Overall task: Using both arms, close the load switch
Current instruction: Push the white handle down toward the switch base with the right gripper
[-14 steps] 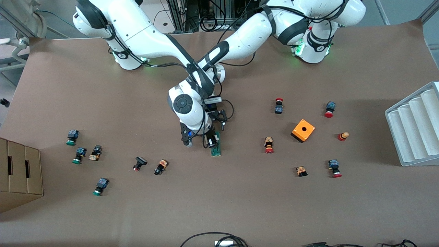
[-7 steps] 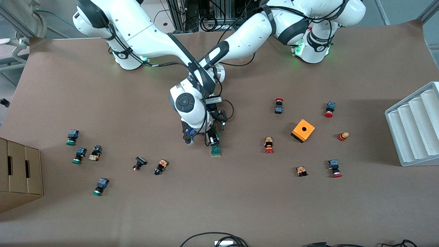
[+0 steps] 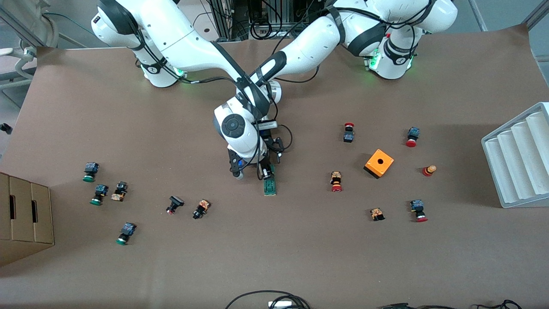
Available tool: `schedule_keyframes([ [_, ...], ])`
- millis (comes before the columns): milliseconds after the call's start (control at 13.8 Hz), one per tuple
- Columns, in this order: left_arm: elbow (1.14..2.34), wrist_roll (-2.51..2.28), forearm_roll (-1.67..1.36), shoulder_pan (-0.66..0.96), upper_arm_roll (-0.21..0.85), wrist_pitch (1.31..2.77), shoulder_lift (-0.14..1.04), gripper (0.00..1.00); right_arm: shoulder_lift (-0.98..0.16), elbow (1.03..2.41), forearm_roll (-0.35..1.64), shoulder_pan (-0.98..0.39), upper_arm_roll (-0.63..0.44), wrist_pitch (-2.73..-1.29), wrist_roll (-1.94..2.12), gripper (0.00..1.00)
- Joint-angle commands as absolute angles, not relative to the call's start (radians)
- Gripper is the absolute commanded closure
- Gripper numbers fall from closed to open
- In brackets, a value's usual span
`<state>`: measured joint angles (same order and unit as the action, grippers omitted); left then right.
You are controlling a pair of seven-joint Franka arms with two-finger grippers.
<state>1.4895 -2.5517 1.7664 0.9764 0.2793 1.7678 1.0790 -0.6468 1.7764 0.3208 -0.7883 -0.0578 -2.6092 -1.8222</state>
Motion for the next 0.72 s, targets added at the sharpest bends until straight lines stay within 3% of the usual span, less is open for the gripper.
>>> schedule_keyframes([
  [0, 1.474, -2.609, 1.733, 0.973, 0.298, 1.815, 1.155, 0.0, -0.623, 1.799, 0.348, -0.796, -0.064, -2.628, -1.818, 0.48],
  [650, 1.471, -2.609, 1.733, 0.973, 0.298, 1.815, 1.155, 0.0, -0.627, 1.789, 0.345, -0.784, -0.066, -2.626, -1.804, 0.53],
])
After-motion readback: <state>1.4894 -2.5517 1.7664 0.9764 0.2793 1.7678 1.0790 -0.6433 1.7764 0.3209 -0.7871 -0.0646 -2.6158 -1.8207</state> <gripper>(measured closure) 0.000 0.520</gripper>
